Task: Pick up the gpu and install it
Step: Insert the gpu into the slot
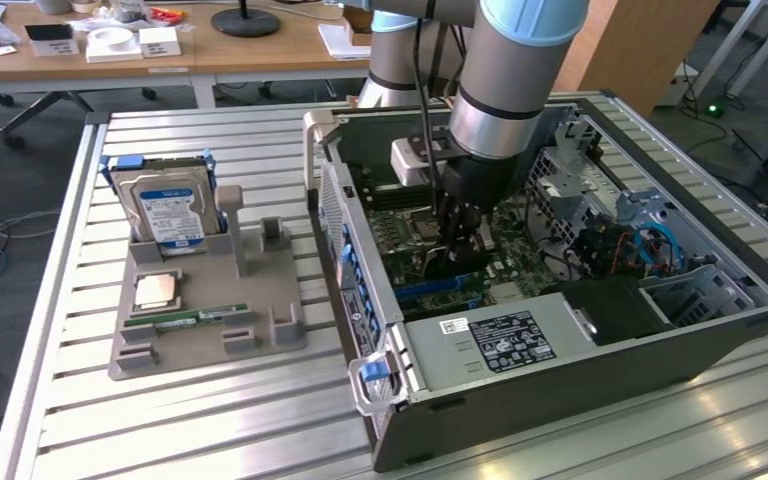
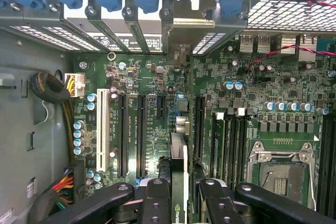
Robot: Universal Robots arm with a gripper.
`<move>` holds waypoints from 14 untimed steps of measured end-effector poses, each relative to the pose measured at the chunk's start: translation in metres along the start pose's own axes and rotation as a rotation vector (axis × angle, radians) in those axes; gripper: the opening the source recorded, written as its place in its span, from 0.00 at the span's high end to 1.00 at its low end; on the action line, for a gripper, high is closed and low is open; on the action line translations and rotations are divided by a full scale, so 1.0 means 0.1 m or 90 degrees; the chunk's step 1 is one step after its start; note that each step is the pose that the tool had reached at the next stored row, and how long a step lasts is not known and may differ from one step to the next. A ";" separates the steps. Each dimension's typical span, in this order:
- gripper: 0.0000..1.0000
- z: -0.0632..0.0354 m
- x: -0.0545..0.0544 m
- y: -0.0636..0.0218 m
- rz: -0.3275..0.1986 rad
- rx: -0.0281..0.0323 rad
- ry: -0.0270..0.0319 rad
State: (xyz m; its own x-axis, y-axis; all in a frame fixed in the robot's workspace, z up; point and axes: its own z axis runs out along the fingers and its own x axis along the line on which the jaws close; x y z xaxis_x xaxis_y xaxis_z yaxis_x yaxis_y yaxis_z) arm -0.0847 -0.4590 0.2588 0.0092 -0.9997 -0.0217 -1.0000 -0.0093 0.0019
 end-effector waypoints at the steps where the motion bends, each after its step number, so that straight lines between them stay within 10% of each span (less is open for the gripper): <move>1: 0.74 0.000 0.00 0.001 0.000 0.0000 0.0000; 14: 0.74 0.010 0.00 0.040 -0.001 0.0031 0.0002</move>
State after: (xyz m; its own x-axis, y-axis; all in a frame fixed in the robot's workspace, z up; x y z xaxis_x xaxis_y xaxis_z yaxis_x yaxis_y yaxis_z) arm -0.0887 -0.4591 0.2578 0.0101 -0.9997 -0.0213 -0.9999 -0.0100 -0.0029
